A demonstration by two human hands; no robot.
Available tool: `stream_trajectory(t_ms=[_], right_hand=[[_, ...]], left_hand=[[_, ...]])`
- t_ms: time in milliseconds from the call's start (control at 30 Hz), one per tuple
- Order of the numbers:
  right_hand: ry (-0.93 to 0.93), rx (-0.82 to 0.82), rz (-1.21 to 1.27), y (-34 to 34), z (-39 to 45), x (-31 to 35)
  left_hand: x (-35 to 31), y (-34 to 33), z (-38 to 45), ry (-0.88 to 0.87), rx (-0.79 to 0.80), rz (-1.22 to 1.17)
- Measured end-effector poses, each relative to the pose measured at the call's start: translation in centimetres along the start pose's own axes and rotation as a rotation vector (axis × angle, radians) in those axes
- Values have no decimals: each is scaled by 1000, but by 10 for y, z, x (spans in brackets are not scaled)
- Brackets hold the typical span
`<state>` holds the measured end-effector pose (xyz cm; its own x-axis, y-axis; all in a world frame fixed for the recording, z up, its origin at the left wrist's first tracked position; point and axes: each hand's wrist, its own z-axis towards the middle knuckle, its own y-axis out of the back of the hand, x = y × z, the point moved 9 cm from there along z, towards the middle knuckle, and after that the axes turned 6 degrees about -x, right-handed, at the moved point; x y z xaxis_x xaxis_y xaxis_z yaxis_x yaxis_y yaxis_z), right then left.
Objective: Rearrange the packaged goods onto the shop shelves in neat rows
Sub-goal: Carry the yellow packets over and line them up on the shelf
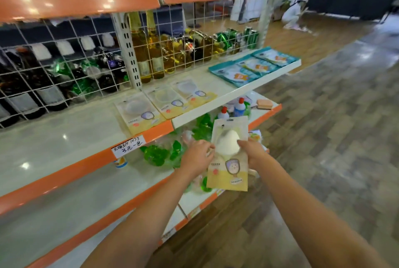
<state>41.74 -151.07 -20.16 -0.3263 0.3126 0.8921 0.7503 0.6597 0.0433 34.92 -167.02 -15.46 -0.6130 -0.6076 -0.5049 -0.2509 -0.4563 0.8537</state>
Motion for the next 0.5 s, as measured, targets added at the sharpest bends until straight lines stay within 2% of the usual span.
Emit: stream_trajectory(t_ms=[133,333,500], right_hand=[[65,-5,-26,18,36,46],[148,88,-68,19,73,107],[173,171,-100,-4,97,131]], left_hand=[[-5,17,48,58,-110,99],[-11,39,92,170,-225,177],[-4,42,111,275,-251,218]])
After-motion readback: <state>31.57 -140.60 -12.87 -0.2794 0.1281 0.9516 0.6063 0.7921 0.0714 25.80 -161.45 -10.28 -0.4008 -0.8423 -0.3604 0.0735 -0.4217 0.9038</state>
